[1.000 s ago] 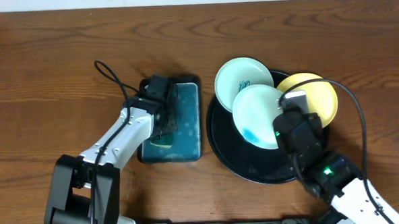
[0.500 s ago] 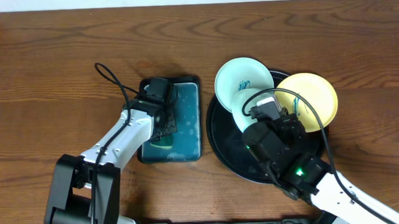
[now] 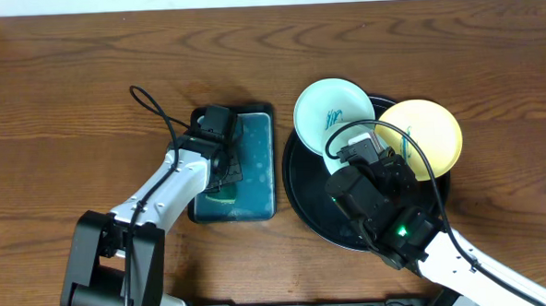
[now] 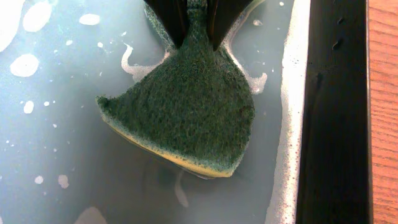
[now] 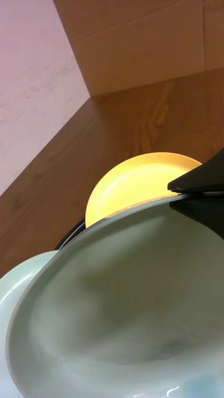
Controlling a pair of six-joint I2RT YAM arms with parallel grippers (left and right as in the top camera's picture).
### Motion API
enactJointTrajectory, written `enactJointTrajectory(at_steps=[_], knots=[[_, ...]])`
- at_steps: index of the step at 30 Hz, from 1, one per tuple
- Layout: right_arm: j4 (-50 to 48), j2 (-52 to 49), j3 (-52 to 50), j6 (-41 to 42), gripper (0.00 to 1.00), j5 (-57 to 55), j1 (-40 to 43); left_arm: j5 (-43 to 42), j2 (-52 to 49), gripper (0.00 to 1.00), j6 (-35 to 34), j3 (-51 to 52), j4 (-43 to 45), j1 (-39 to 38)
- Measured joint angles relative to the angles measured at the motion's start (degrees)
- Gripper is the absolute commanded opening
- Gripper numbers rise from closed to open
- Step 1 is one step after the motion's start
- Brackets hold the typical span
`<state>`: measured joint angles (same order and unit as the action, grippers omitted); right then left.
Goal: Clean dirty plates on tray and stack at the side
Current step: 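Lift the pale green plate and carry it right off the tray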
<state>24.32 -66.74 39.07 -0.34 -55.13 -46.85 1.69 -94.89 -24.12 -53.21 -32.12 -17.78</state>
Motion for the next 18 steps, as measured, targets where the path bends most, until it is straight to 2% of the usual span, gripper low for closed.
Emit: enactJointTrajectory(at_steps=[18], knots=[[-1.4, 0.0, 0.0, 1.8, 0.01, -7.4, 0.0, 0.0, 0.0, 0.08, 0.0, 0.1, 0.0, 0.0]])
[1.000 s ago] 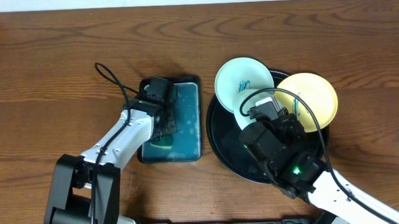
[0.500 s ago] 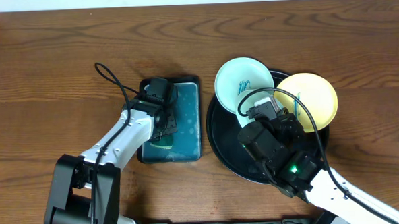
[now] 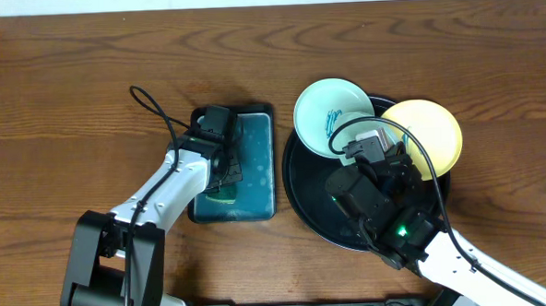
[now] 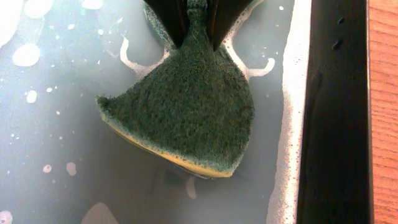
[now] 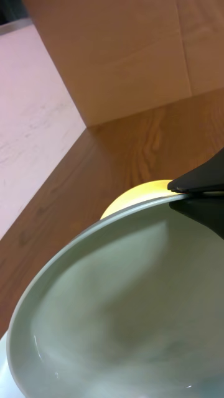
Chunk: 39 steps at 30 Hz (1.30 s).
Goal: Clean dirty plates on tray and stack at the side
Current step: 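Lift the pale green plate and carry it right off the tray, then set the pale green plate on the table right of the tray, release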
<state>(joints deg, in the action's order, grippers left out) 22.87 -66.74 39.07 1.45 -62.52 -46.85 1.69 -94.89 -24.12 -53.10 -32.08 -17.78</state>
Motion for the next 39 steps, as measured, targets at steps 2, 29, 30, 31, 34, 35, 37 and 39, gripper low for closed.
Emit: enactJointTrajectory(at_steps=[2, 29, 30, 31, 34, 35, 37, 39], knots=[[0.0, 0.0, 0.0, 1.7, 0.01, 0.8, 0.0, 0.0, 0.0, 0.08, 0.0, 0.0, 0.0, 0.0], [3.5, 3.1, 0.2, 23.3, 0.01, 37.4, 40.5, 0.0, 0.0, 0.08, 0.0, 0.0, 0.0, 0.0], [3.6, 3.1, 0.2, 24.1, 0.01, 38.7, 42.7, 0.0, 0.0, 0.08, 0.0, 0.0, 0.0, 0.0], [3.7, 3.1, 0.2, 25.0, 0.01, 40.8, 45.2, 0.0, 0.0, 0.08, 0.0, 0.0, 0.0, 0.0], [3.5, 3.1, 0.2, 27.5, 0.01, 46.4, 53.2, 0.0, 0.0, 0.08, 0.0, 0.1, 0.0, 0.0], [3.4, 3.1, 0.2, 28.2, 0.01, 47.8, 55.3, 0.0, 0.0, 0.08, 0.0, 0.1, 0.1, 0.0], [3.2, 3.1, 0.3, 29.6, 0.01, 51.8, 60.3, 0.0, 0.0, 0.08, 0.0, 0.2, 0.1, 0.0], [3.0, 3.1, 0.3, 30.9, 0.01, 55.3, 65.1, 0.0, 0.0, 0.08, 0.0, 0.2, 0.1, 0.0]])
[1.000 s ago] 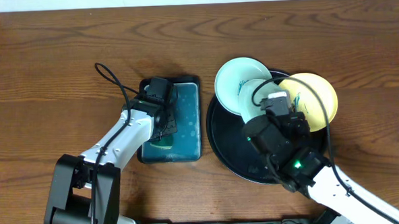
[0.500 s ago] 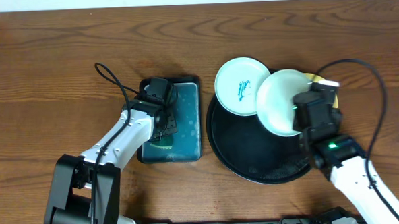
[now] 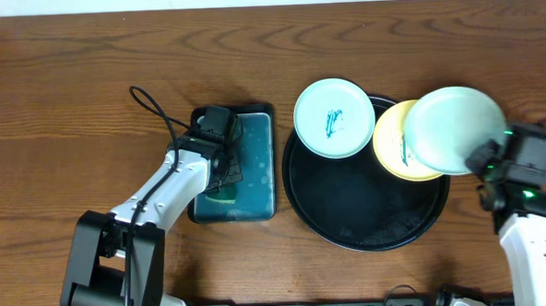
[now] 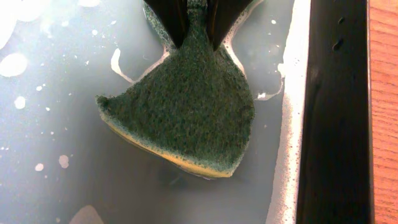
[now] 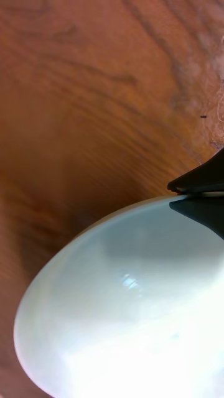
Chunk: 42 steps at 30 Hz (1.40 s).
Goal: Clean dirty plates on tray and stack at the side
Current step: 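Set the pale green plate on the table right of the tray, release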
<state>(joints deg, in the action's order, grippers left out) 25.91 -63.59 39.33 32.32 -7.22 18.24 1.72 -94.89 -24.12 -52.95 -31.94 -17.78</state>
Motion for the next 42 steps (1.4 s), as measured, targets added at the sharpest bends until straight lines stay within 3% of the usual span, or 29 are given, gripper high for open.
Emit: enactJointTrajectory(at_steps=[10, 16, 36, 40, 42], knots=[[0.7, 0.0, 0.0, 3.3, 0.01, 6.8, 17.8, 0.0, 0.0, 0.08, 0.0, 0.0, 0.0, 0.0], [1.2, -0.1, 0.0, 3.5, 0.01, 7.0, 23.9, 0.0, 0.0, 0.08, 0.0, 0.0, 0.0, 0.0], [-0.8, -16.2, 0.0, 3.2, 0.02, 4.9, 25.0, 0.0, 0.0, 0.08, 0.0, 0.0, 0.0, 0.0], [-1.7, -16.9, 0.0, 2.6, 0.25, 6.1, 23.0, 0.0, 0.0, 0.08, 0.0, 0.0, 0.0, 0.0], [-2.3, -16.9, 0.0, 1.8, 0.32, 6.7, 22.3, 0.0, 0.0, 0.08, 0.0, 0.0, 0.0, 0.0]])
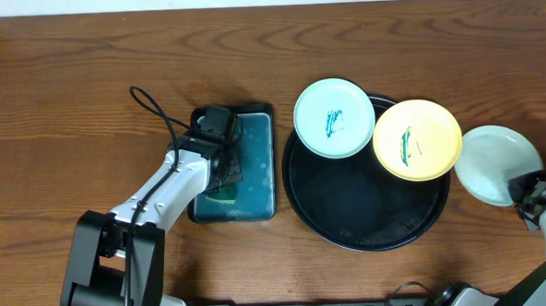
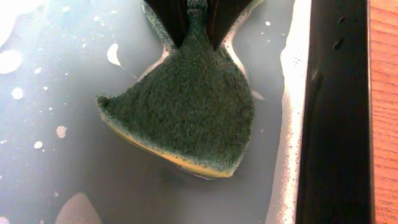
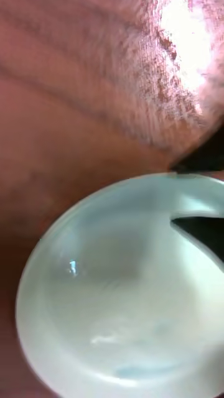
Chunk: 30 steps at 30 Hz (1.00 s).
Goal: Clean dirty plates on tray and stack at the side
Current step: 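Set the pale green plate on the table right of the tray, release, then push the yellow plate toward the tray center with the right gripper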
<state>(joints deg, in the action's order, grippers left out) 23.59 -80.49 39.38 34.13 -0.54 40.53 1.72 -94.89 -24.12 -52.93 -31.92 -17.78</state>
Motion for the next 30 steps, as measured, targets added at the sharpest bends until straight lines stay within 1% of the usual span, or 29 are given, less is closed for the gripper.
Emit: enactJointTrajectory(at_steps=[2, 5, 9, 16, 22, 26, 29, 30], knots=[[-0.6, 0.0, 0.0, -0.1, 0.34, 0.1, -0.3, 0.0, 0.0, 0.08, 0.0, 0.0, 0.0, 0.0], [-1.4, 0.0, 0.0, -0.4, 0.36, 1.1, -1.2, 0.0, 0.0, 0.08, 0.0, 0.0, 0.0, 0.0], [-6.1, 0.0, 0.1, -3.6, 0.42, 5.2, -3.8, 0.0, 0.0, 0.08, 0.0, 0.0, 0.0, 0.0], [-13.8, 0.0, 0.2, -12.3, 0.43, 11.5, -13.4, 0.0, 0.0, 0.08, 0.0, 0.0, 0.0, 0.0], [-15.5, -0.2, 0.2, -15.8, 0.44, 8.3, -20.5, 0.0, 0.0, 0.08, 0.0, 0.0, 0.0, 0.0], [-16.5, -1.8, 0.2, -16.7, 0.43, 5.8, -22.2, 0.0, 0.0, 0.08, 0.0, 0.0, 0.0, 0.0], [-16.8, -3.9, 0.2, -16.9, 0.37, 5.2, -23.2, 0.0, 0.0, 0.08, 0.0, 0.0, 0.0, 0.0], [-16.8, -4.7, 0.2, -17.0, 0.33, 5.0, -23.4, 0.0, 0.0, 0.08, 0.0, 0.0, 0.0, 0.0]])
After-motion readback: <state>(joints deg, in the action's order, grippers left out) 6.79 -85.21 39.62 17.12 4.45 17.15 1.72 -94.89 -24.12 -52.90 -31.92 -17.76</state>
